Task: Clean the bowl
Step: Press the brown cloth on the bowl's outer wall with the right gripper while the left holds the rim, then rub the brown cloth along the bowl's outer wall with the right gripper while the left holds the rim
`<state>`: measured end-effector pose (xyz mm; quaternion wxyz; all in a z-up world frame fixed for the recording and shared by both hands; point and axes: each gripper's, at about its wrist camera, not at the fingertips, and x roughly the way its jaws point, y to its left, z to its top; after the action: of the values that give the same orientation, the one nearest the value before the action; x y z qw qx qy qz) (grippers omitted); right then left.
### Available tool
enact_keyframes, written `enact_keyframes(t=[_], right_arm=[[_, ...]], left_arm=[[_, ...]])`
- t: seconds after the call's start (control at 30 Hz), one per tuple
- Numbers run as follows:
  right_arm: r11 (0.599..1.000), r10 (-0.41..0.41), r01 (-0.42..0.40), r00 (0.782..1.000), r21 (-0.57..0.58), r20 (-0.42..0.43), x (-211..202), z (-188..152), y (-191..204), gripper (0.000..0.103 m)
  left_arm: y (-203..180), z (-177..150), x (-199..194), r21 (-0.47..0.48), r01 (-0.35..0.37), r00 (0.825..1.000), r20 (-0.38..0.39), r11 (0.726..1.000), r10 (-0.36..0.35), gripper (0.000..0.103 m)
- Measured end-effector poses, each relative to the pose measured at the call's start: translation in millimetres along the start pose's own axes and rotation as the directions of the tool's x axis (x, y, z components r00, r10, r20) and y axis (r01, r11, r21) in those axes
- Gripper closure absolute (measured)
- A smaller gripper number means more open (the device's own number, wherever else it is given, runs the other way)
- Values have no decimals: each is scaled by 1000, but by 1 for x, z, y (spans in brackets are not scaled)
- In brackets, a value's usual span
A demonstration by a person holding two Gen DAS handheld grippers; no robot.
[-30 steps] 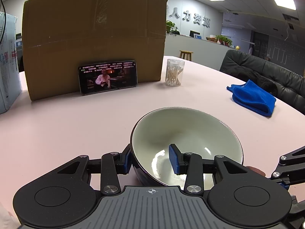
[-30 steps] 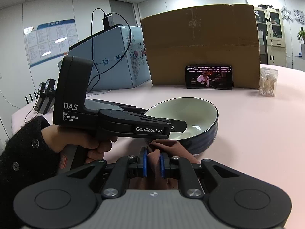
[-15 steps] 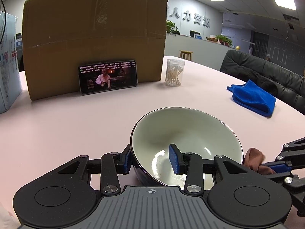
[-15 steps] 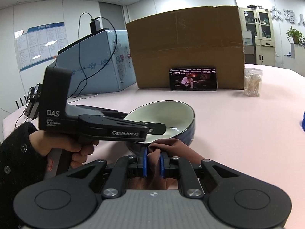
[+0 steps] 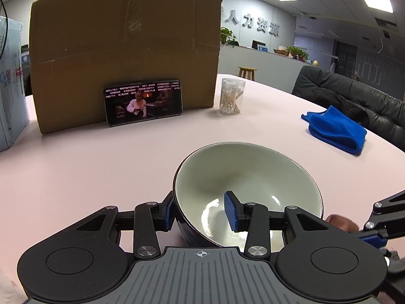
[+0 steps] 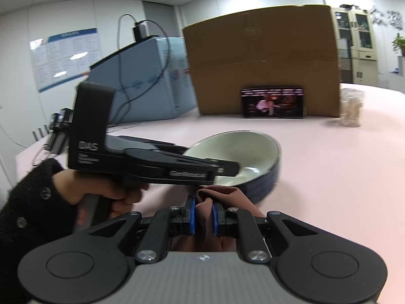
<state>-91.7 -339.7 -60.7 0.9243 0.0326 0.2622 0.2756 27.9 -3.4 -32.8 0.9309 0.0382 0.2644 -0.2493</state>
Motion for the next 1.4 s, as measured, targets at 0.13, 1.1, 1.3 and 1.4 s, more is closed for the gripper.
enact_keyframes(t=[0.13,1.1,1.3,1.4], right_arm=[[1000,-2,2,1000,-14,-8,2,1,3,89],[998,-25,24,999,-63,-27,5,6,13,89],[997,-42,40,999,-72,-31,2,6,11,90],[995,-69,67,997,-68,-27,-2,6,6,89]], left_arm=[[9,-4,-5,2,-1,1000,1,1000,1,65],[-53,7,3,3,0,1000,2,1000,0,65],[-54,8,2,5,0,1000,3,1000,0,65],[-55,8,3,6,0,1000,3,1000,0,65]])
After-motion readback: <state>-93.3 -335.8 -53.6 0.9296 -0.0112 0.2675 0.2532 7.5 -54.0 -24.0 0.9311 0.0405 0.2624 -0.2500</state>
